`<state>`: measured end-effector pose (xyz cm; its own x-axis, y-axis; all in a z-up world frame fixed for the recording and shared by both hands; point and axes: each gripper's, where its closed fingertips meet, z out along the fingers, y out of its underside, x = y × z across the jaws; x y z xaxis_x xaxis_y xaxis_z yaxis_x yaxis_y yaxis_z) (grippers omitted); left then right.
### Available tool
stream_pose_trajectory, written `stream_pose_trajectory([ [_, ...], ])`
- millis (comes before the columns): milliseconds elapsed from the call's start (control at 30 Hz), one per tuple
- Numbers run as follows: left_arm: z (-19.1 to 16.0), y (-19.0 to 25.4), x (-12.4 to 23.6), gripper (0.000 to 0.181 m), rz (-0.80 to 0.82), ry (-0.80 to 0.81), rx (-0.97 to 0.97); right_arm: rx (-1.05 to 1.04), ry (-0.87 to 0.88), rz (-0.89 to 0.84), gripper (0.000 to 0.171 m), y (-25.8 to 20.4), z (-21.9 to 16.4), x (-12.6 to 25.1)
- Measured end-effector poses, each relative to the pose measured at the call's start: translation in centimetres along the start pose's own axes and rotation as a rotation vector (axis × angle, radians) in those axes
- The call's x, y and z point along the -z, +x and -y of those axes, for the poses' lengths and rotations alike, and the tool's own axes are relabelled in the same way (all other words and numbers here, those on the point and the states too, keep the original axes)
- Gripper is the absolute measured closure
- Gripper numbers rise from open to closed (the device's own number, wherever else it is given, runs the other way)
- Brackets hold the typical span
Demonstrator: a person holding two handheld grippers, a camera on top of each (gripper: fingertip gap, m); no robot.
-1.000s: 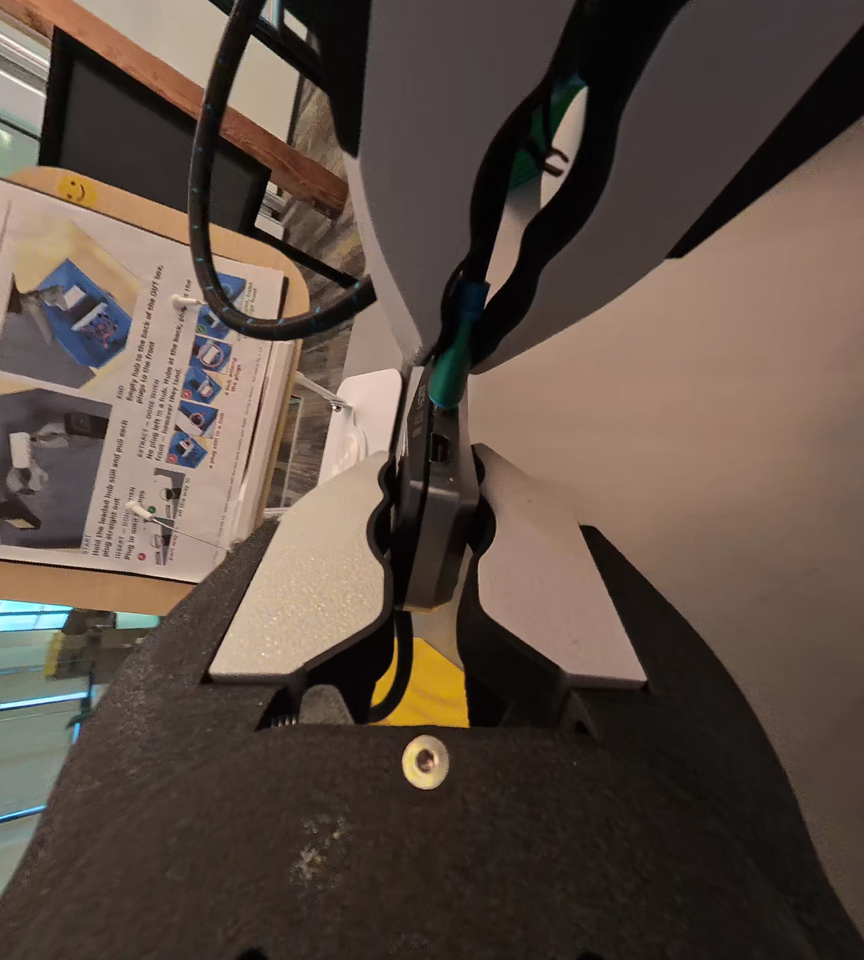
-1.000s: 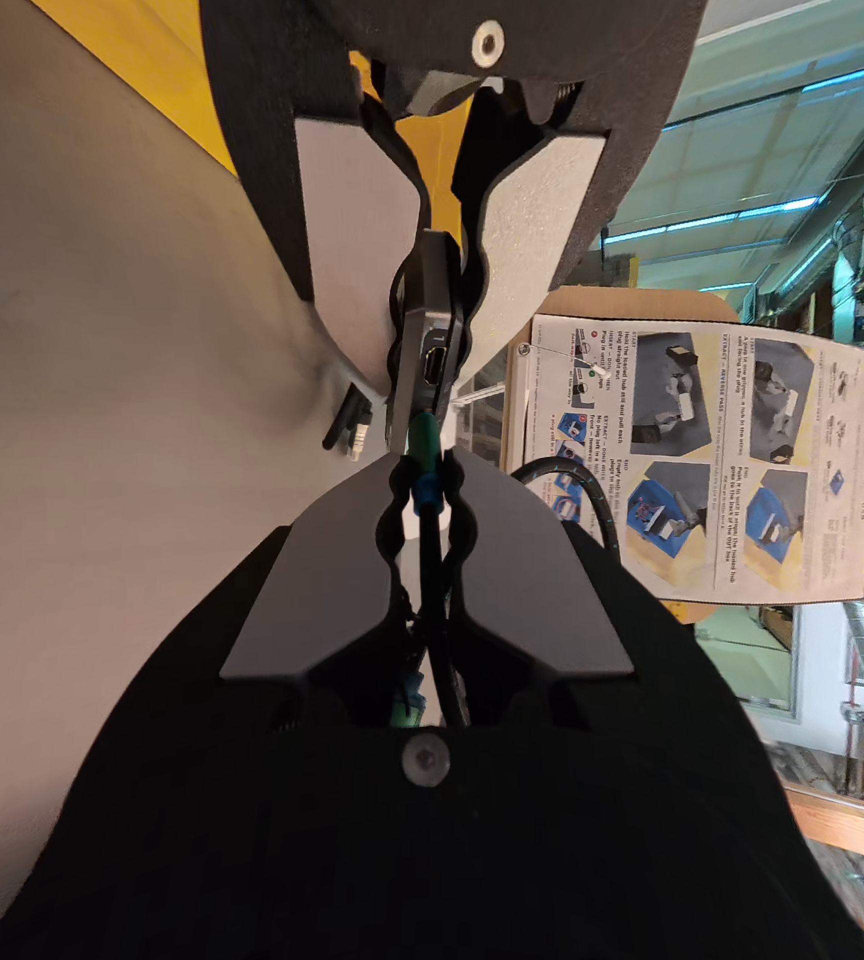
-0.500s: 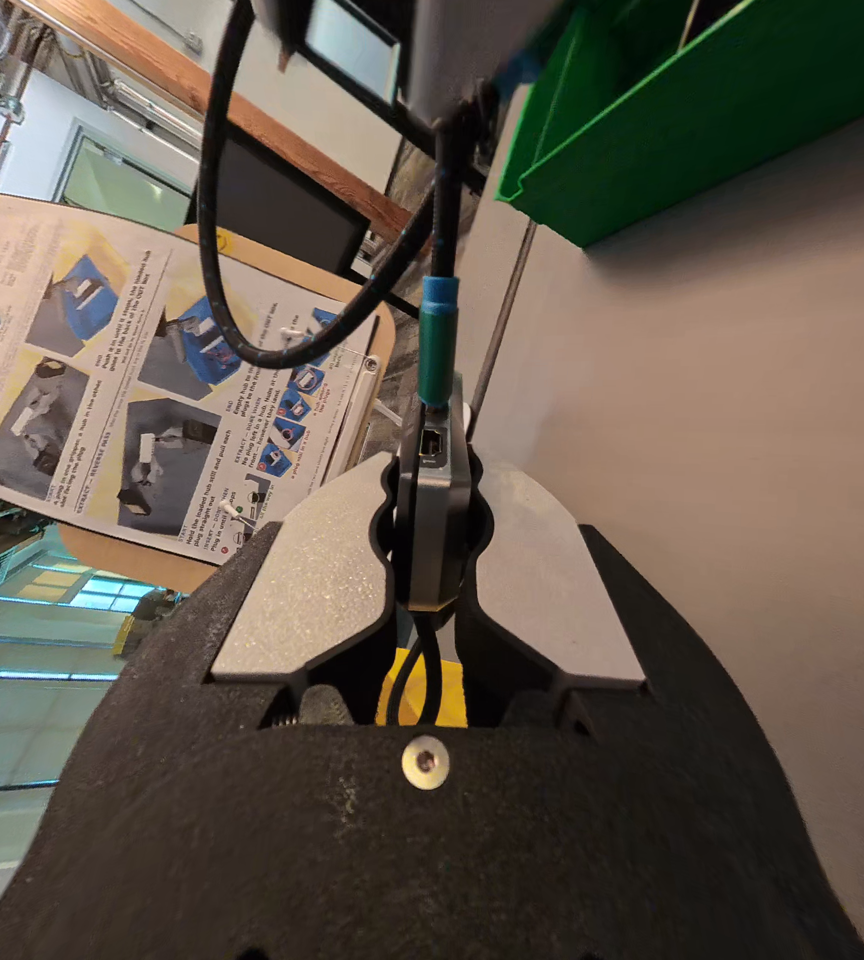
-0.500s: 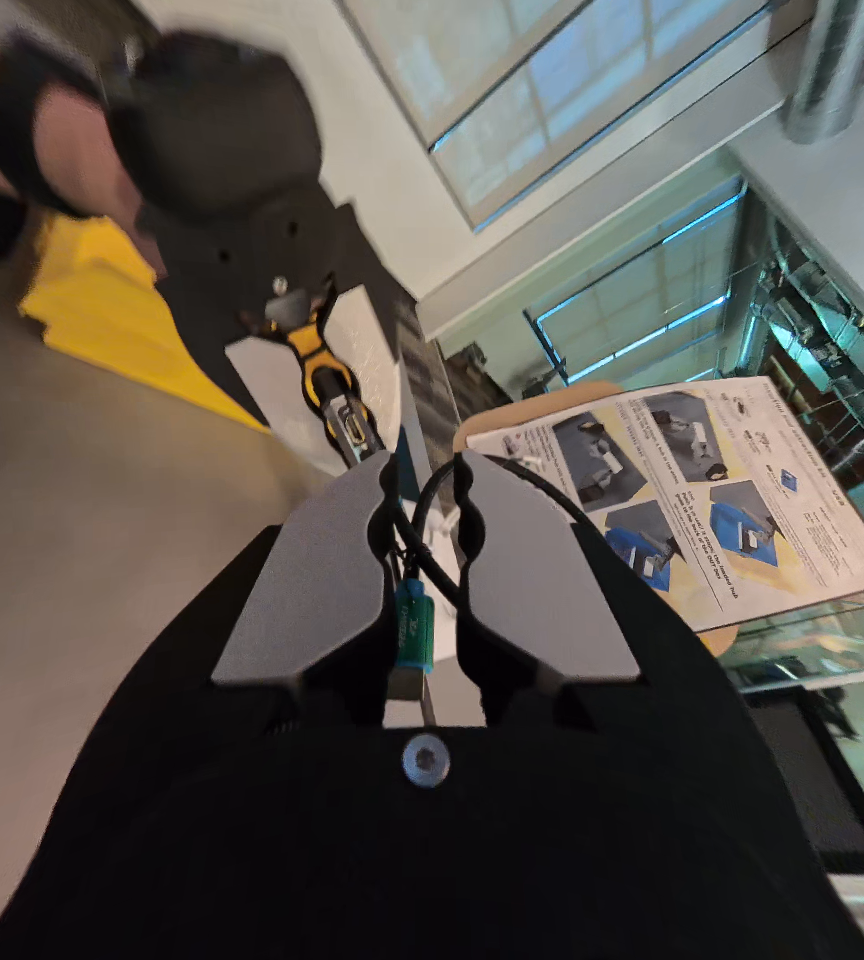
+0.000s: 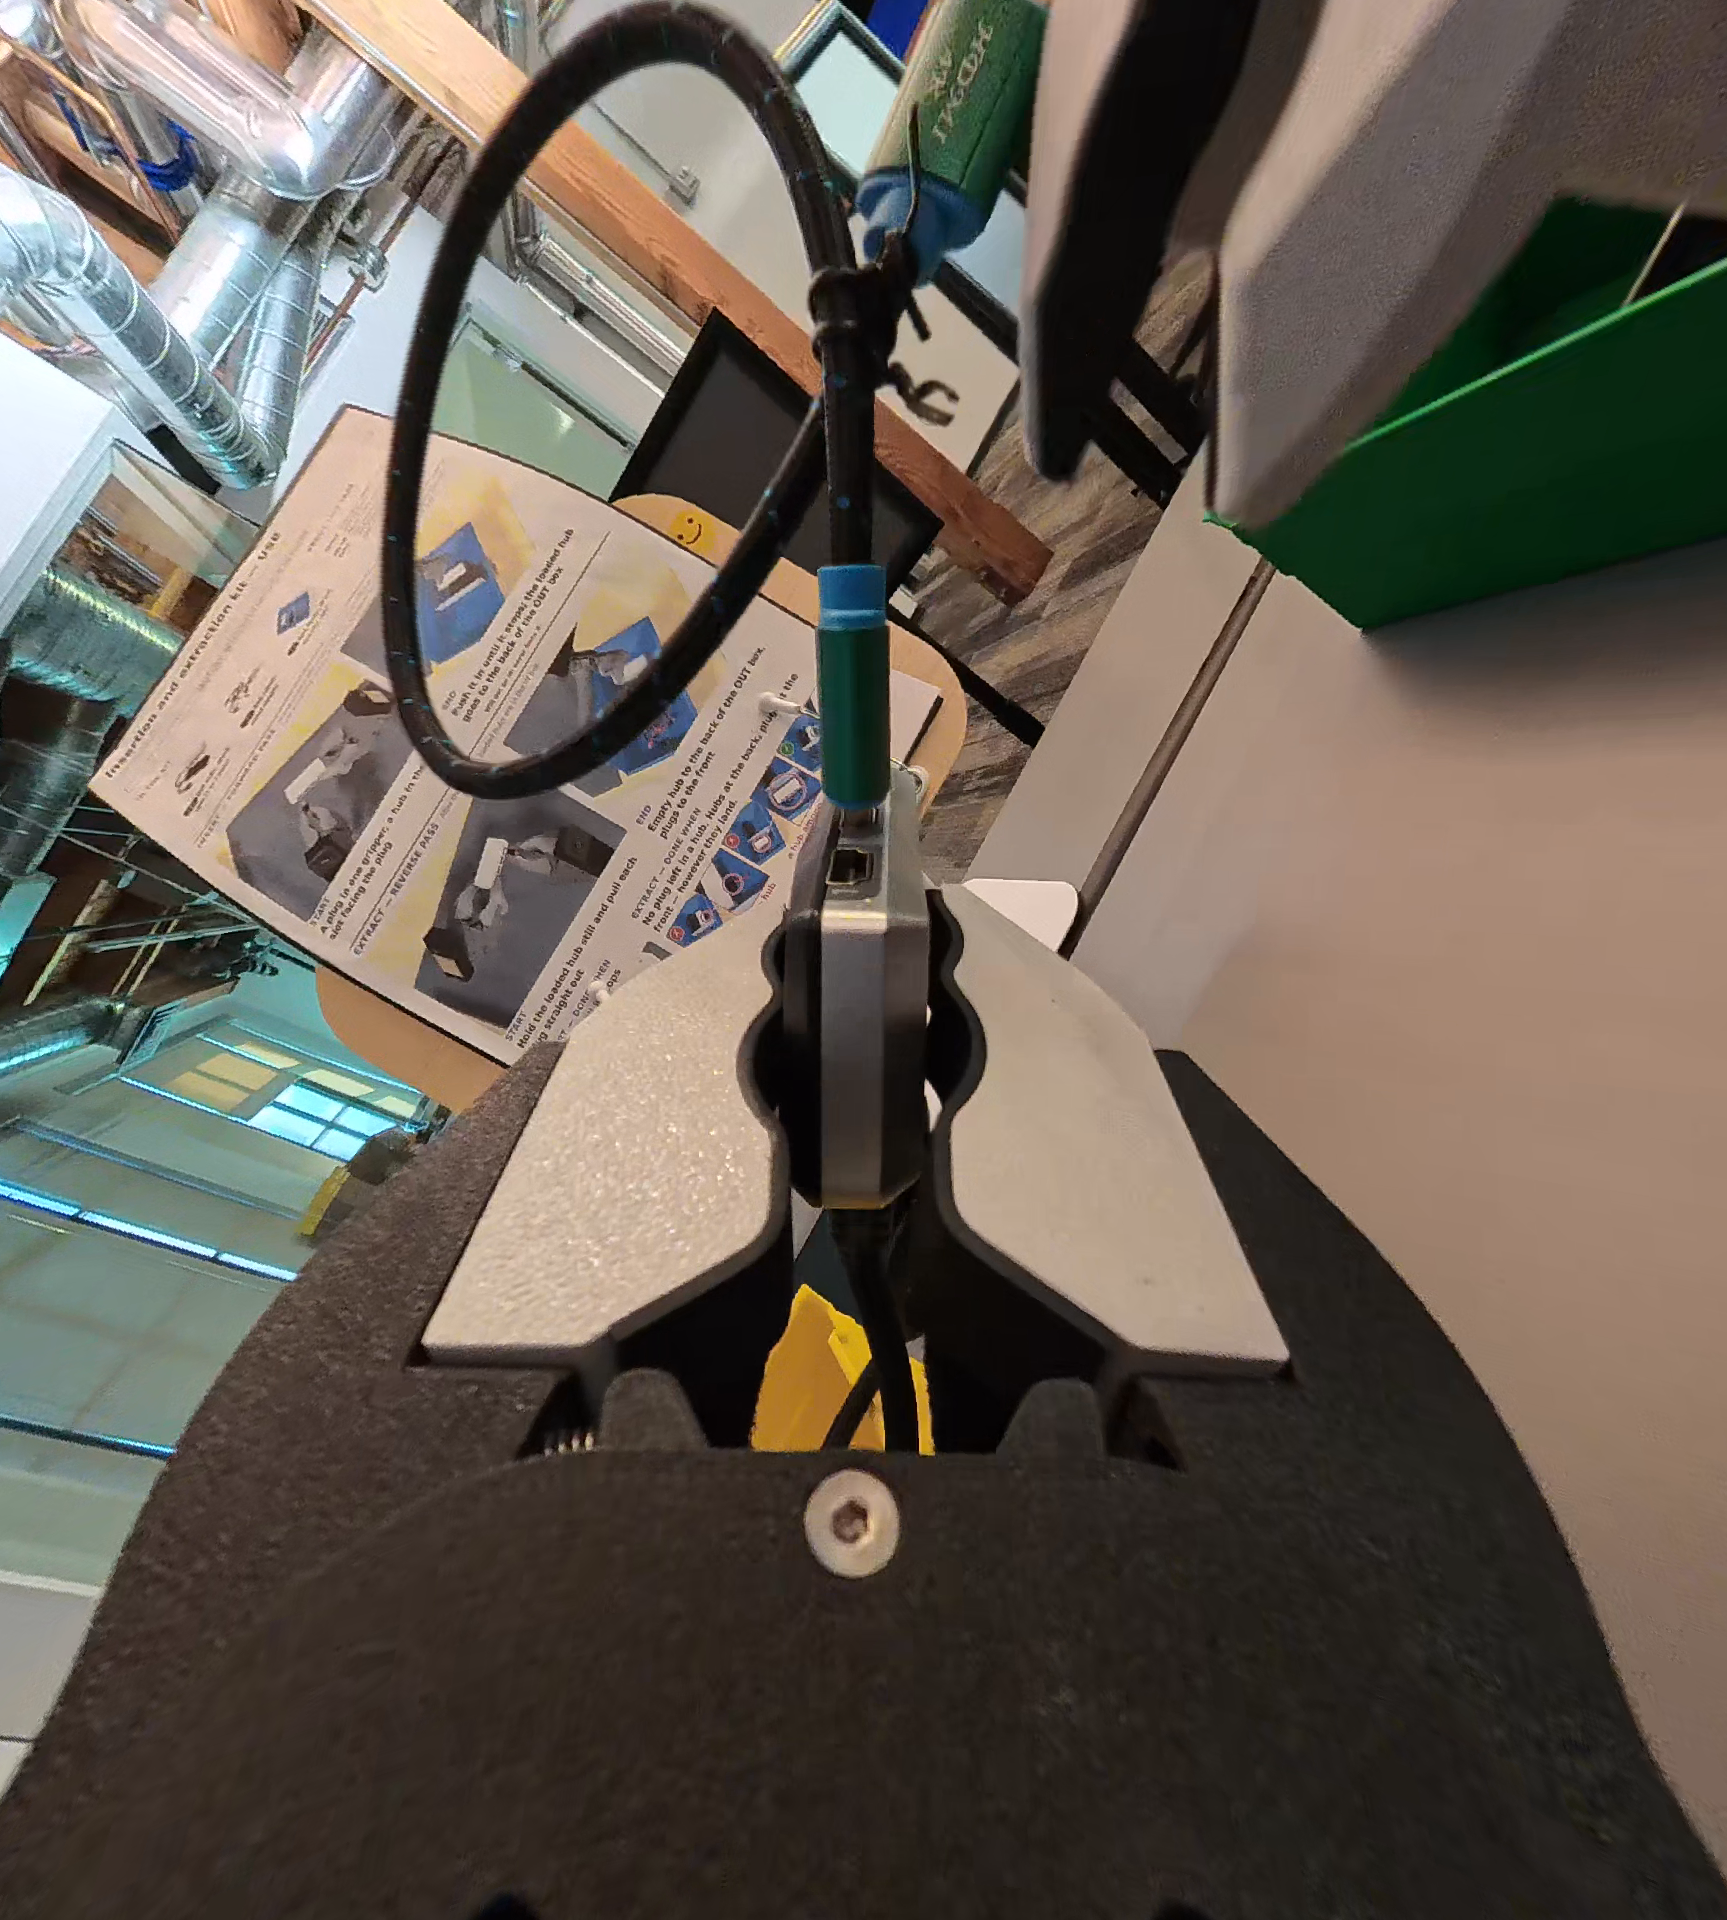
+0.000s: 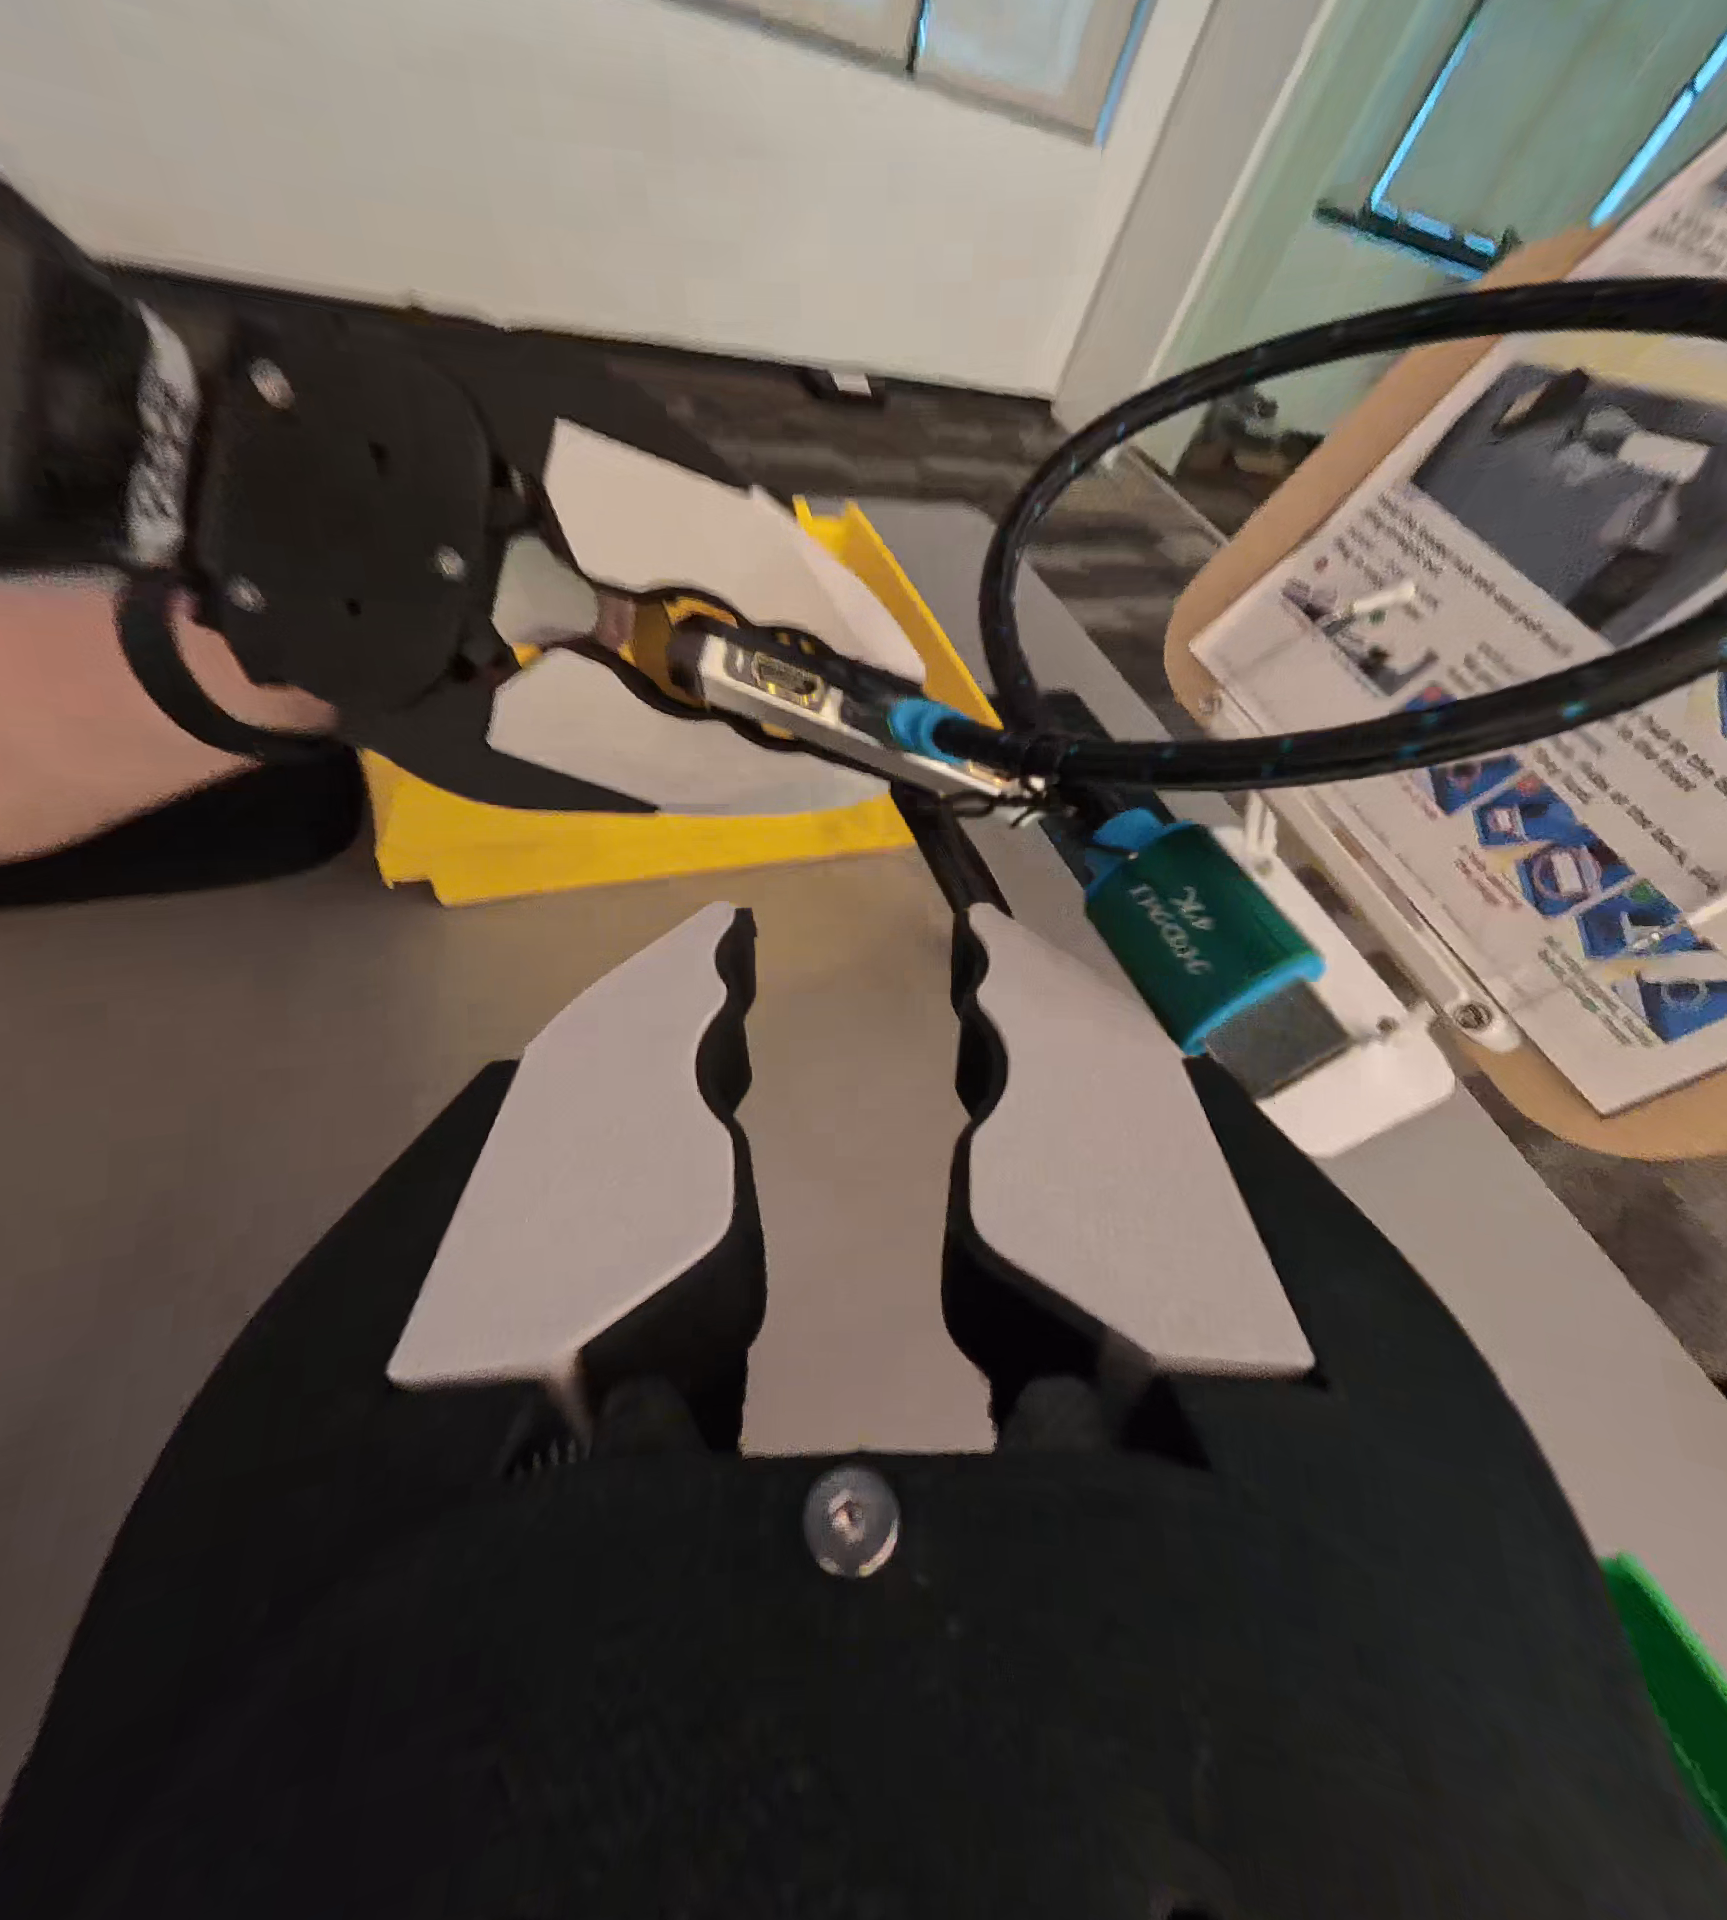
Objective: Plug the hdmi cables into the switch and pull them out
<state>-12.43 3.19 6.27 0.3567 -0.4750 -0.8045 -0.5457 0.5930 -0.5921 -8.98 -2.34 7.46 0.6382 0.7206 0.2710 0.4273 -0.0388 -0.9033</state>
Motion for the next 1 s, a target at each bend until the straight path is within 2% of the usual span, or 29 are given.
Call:
stream_pose_trajectory([
  [100,0.2,0.0,0.1,0.159,-0.003,0.013,0.016,0.004,-0.062,0.017,0.139,-0.6,-1.1,-0.9],
  [267,0.8,0.1,0.3,0.160,0.001,0.032,0.011,-0.095,0.143,-0.069,0.135,0.1,1.1,-2.0],
  [367,1.1,0.5,0.3,0.160,0.001,0.047,-0.014,-0.106,0.200,-0.132,0.135,0.6,1.8,-1.6],
  [833,2.2,1.7,0.7,0.160,-0.015,0.123,-0.103,-0.267,0.168,-0.006,0.146,-0.1,1.2,-2.0],
  [1000,2.1,2.1,0.6,0.159,0.008,0.105,-0.169,-0.300,0.155,-0.019,0.147,0.0,0.7,-2.2],
])
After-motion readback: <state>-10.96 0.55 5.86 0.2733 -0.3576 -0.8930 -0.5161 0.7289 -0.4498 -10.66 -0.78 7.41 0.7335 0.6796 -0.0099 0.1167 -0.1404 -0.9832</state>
